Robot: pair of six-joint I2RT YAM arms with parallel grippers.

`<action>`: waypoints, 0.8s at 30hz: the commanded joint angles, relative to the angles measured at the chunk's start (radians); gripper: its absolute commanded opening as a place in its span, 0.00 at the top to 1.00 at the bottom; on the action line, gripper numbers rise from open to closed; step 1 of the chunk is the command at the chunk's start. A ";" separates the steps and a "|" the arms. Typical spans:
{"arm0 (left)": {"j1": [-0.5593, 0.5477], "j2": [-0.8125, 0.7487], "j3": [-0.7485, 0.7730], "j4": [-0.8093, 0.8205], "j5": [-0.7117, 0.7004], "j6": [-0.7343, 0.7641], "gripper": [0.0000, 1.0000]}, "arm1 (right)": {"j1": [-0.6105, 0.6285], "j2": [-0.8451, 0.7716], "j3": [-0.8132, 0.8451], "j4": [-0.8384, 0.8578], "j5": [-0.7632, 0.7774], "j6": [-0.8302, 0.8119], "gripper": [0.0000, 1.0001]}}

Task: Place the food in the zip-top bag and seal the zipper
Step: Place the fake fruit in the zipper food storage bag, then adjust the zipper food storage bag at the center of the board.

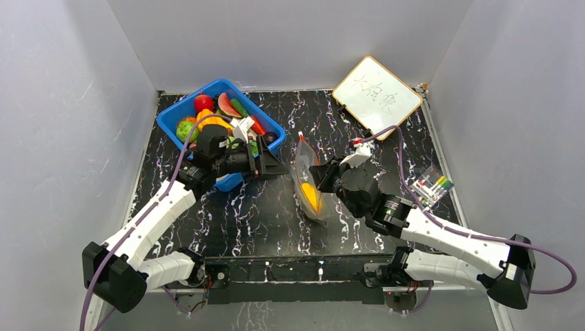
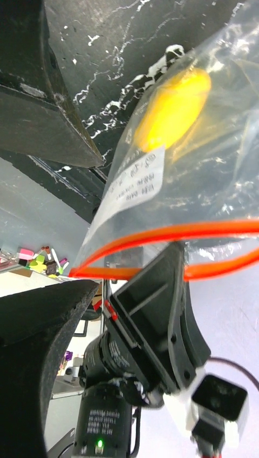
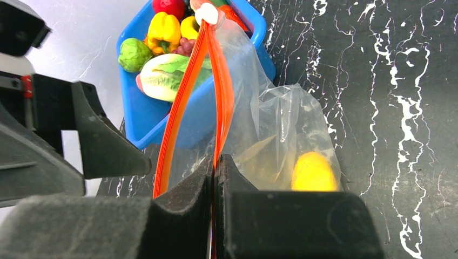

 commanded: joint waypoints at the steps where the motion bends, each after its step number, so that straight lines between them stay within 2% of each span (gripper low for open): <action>1: -0.004 0.025 0.088 -0.009 0.026 0.032 0.26 | 0.004 0.015 0.058 0.070 0.010 0.005 1.00; 9: -0.031 0.120 0.181 -0.148 -0.120 0.095 0.27 | 0.004 0.055 0.104 0.046 -0.006 -0.001 1.00; 15: -0.054 0.178 0.209 -0.142 -0.166 0.112 0.33 | 0.004 0.078 0.113 0.027 -0.005 -0.001 1.00; 17: -0.061 0.204 0.222 -0.161 -0.179 0.119 0.42 | 0.004 0.084 0.117 0.015 -0.002 -0.001 1.00; 19: -0.070 0.220 0.236 -0.179 -0.191 0.126 0.55 | 0.003 0.091 0.135 -0.026 0.007 -0.015 1.00; 21: -0.077 0.221 0.240 -0.182 -0.199 0.128 0.72 | 0.003 0.101 0.168 -0.107 0.038 -0.031 0.98; 23: -0.079 0.216 0.249 -0.189 -0.214 0.130 1.00 | 0.004 0.105 0.203 -0.187 0.068 -0.057 0.92; 24: -0.081 0.212 0.253 -0.196 -0.226 0.133 1.00 | 0.003 0.105 0.219 -0.223 0.085 -0.067 0.89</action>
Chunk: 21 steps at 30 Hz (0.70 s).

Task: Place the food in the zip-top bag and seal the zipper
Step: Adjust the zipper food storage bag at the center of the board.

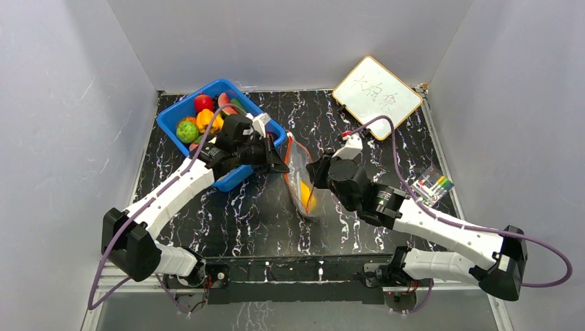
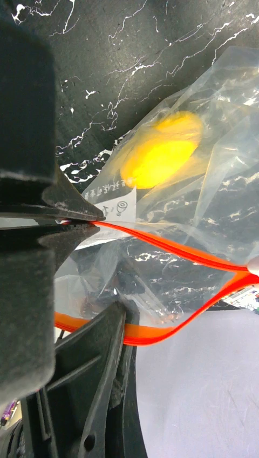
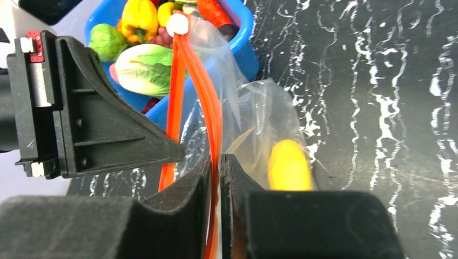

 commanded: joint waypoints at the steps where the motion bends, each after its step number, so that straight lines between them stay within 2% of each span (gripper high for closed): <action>1: -0.011 -0.026 0.057 -0.044 -0.040 0.024 1.00 | 0.004 -0.003 0.117 -0.156 0.090 -0.058 0.87; 3: -0.012 -0.024 0.068 -0.058 -0.041 0.032 1.00 | 0.004 -0.002 0.144 -0.207 0.102 -0.081 0.85; 6: -0.011 -0.018 0.085 -0.073 -0.037 0.037 1.00 | 0.003 0.005 0.184 -0.283 0.138 -0.113 0.98; 7: -0.011 -0.018 0.094 -0.079 -0.039 0.040 1.00 | 0.004 0.005 0.203 -0.312 0.156 -0.122 1.00; 15: -0.010 0.009 0.252 -0.171 -0.071 0.087 1.00 | 0.004 -0.004 0.320 -0.445 0.300 -0.209 1.00; 21: -0.011 0.059 0.287 -0.158 -0.044 0.085 1.00 | 0.003 -0.012 0.351 -0.474 0.231 -0.187 1.00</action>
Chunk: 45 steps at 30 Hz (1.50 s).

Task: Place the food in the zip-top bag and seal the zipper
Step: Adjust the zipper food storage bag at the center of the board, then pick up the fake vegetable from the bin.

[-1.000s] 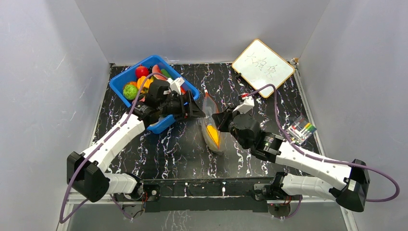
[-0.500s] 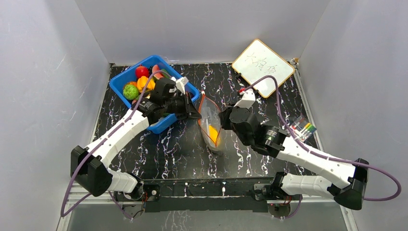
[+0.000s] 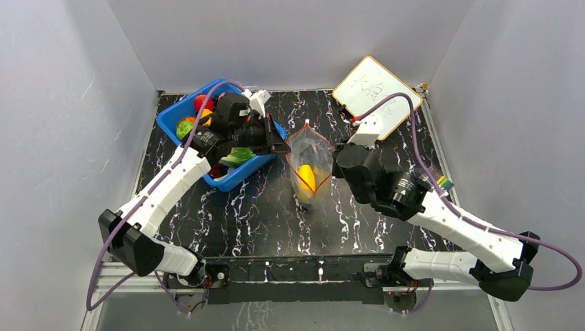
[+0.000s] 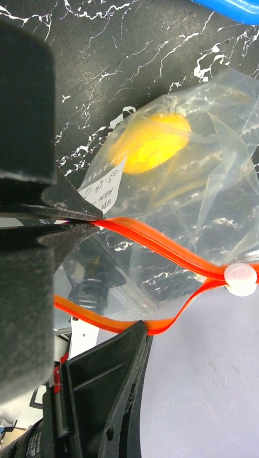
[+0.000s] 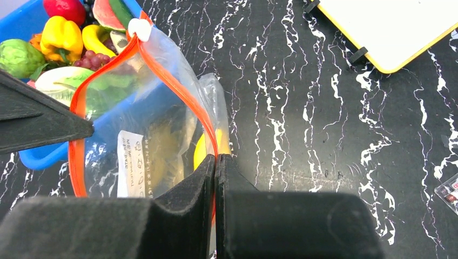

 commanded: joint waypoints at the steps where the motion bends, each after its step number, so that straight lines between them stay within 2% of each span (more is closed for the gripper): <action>1: -0.002 0.028 0.025 -0.023 0.016 0.016 1.00 | 0.003 -0.008 0.048 -0.055 0.010 0.013 1.00; 5: -0.003 0.052 0.027 -0.038 0.000 0.039 1.00 | 0.002 -0.013 0.049 -0.159 0.133 0.066 1.00; 9: -0.003 0.107 0.095 -0.078 0.040 0.059 1.00 | 0.002 -0.045 0.086 -0.262 0.238 0.104 1.00; 11: -0.004 0.111 0.076 -0.023 0.096 0.037 1.00 | 0.002 -0.053 0.080 -0.231 0.196 0.084 1.00; 13: -0.005 0.106 0.026 0.061 0.157 0.002 1.00 | 0.002 -0.071 0.037 -0.141 0.092 0.030 1.00; 17: -0.008 0.108 -0.055 0.140 0.211 -0.016 1.00 | 0.002 -0.059 -0.013 -0.145 0.036 0.105 1.00; 22: -0.008 0.088 -0.090 0.147 0.201 0.003 0.84 | 0.002 -0.079 -0.048 -0.163 0.051 0.136 1.00; 23: -0.007 0.083 -0.085 0.141 0.194 0.006 0.76 | 0.002 -0.092 -0.046 -0.175 0.068 0.142 1.00; 28: -0.007 0.063 0.003 0.059 0.110 0.059 0.52 | 0.002 -0.132 0.030 -0.252 0.132 0.141 1.00; 29: -0.007 0.049 0.007 0.052 0.073 0.066 0.43 | 0.002 -0.137 0.040 -0.267 0.143 0.130 1.00; 31: -0.007 0.007 -0.007 0.058 0.015 0.090 0.05 | 0.001 -0.148 0.057 -0.298 0.162 0.123 1.00; 32: -0.008 -0.012 -0.023 0.062 -0.009 0.099 0.02 | 0.002 -0.151 0.069 -0.317 0.161 0.124 1.00; 37: -0.006 -0.078 -0.051 0.008 -0.181 0.185 0.02 | 0.002 -0.153 0.093 -0.330 0.134 0.108 1.00; 41: -0.005 -0.084 -0.038 -0.079 -0.349 0.256 0.02 | 0.002 -0.141 0.017 -0.179 0.066 0.038 1.00; 45: -0.004 -0.072 0.000 -0.169 -0.495 0.338 0.02 | 0.002 -0.102 -0.074 -0.041 -0.015 0.038 1.00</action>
